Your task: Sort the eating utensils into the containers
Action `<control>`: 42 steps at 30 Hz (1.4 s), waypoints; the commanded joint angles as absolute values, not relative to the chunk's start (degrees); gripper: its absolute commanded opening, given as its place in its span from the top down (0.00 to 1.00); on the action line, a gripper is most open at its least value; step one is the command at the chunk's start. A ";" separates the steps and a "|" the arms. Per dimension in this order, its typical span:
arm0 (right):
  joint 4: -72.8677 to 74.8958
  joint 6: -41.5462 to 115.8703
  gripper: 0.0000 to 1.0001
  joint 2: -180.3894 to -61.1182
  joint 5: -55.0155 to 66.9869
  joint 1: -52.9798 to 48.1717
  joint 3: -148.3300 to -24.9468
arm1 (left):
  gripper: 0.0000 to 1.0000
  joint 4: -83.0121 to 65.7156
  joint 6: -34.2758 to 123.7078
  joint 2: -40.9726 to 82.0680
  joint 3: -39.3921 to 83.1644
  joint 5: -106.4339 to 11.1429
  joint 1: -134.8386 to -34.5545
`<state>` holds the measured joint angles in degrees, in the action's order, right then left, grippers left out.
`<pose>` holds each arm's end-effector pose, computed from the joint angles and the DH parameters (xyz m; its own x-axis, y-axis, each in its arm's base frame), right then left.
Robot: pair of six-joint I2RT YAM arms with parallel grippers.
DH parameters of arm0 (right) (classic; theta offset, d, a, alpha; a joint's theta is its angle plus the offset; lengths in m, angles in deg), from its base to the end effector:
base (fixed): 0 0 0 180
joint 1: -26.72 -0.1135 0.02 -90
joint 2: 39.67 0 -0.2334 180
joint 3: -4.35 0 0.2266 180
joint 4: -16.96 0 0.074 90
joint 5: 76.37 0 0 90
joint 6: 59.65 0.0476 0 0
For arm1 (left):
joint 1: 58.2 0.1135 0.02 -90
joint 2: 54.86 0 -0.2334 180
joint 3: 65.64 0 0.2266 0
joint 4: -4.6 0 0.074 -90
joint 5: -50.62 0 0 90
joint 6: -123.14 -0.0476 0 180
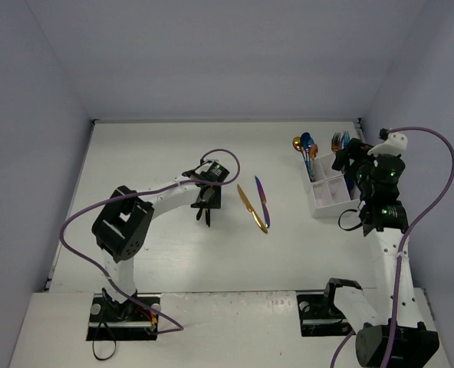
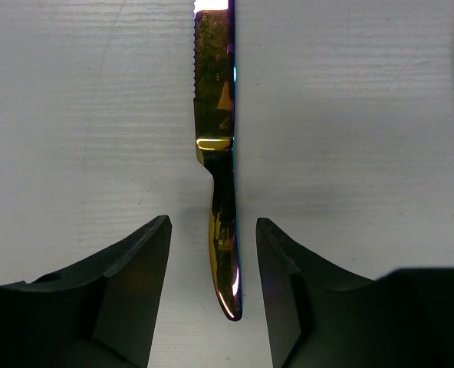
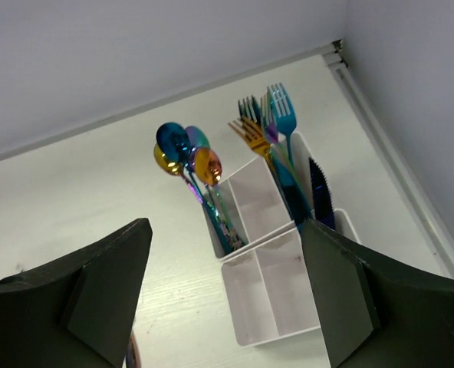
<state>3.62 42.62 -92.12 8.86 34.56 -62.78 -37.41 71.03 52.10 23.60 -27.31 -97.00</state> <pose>0.2169 -0.0259 0.3588 0.0340 0.2091 -0.9773 0.0474 0.9764 0.2106 0.2905 -0.2208 0.1637 -0.8571 -0.0815 -0.5087 0.0054 0.9859 -0.1671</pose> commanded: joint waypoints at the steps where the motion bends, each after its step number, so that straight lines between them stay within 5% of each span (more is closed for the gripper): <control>1: 4.69 43.24 0.22 -90.04 6.77 32.71 -62.01 | 0.57 -38.73 73.15 52.85 27.46 -26.64 -96.11; 13: 3.46 42.92 0.15 -86.99 6.68 29.64 -61.10 | 0.67 -39.56 73.40 57.57 30.28 -27.85 -95.11; 23: 2.24 42.24 0.12 -85.66 6.16 28.46 -61.76 | 0.99 -42.42 73.87 59.45 31.73 -29.00 -95.04; 34: 2.05 46.31 0.09 -92.17 -9.86 24.43 -65.99 | 1.00 -39.91 70.12 47.59 26.91 -29.05 -96.13; 42: 2.86 54.47 0.07 -101.42 -17.07 17.13 -68.61 | 1.00 -23.24 63.87 29.85 17.20 -33.72 -97.70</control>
<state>-1.17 49.68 -97.37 -10.95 20.65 -64.91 -36.18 68.43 40.37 19.82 -30.51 -96.49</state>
